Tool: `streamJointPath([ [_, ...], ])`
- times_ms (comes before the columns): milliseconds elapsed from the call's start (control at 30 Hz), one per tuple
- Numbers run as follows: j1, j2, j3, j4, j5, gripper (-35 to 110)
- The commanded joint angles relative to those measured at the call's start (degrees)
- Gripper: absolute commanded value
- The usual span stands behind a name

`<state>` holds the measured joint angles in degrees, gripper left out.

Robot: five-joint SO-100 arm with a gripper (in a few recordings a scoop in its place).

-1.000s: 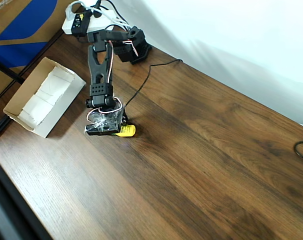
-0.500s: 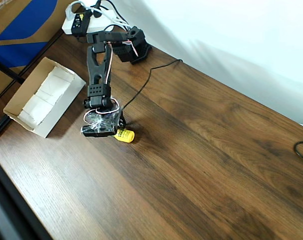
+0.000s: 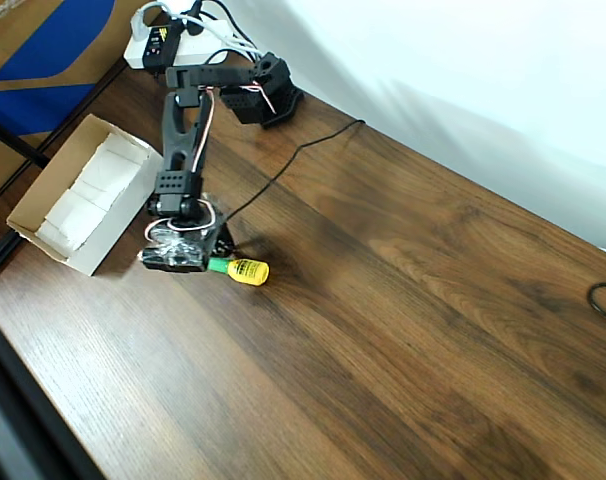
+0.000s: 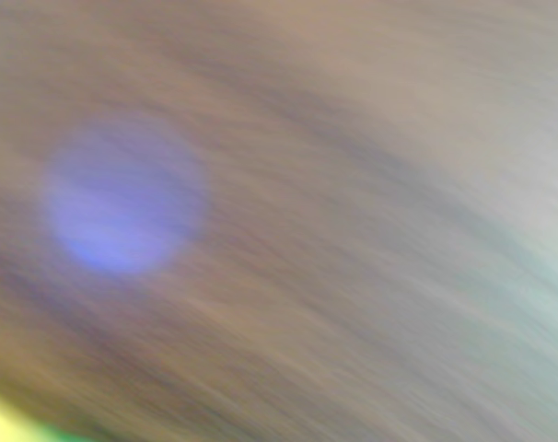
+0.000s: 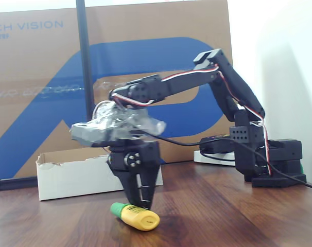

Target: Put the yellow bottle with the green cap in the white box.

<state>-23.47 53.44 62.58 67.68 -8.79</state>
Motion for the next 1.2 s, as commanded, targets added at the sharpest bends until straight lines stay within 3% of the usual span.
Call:
streamJointPath([
  [0,0.88,7.91,-1.93,1.05,-1.14,0],
  [267,1.58,9.05,-0.97,1.05,-1.23,0],
  [433,1.05,9.93,-0.09,1.05,-0.88,21],
  [1167,0.0,13.89,-0.53,1.76,-0.09,22],
])
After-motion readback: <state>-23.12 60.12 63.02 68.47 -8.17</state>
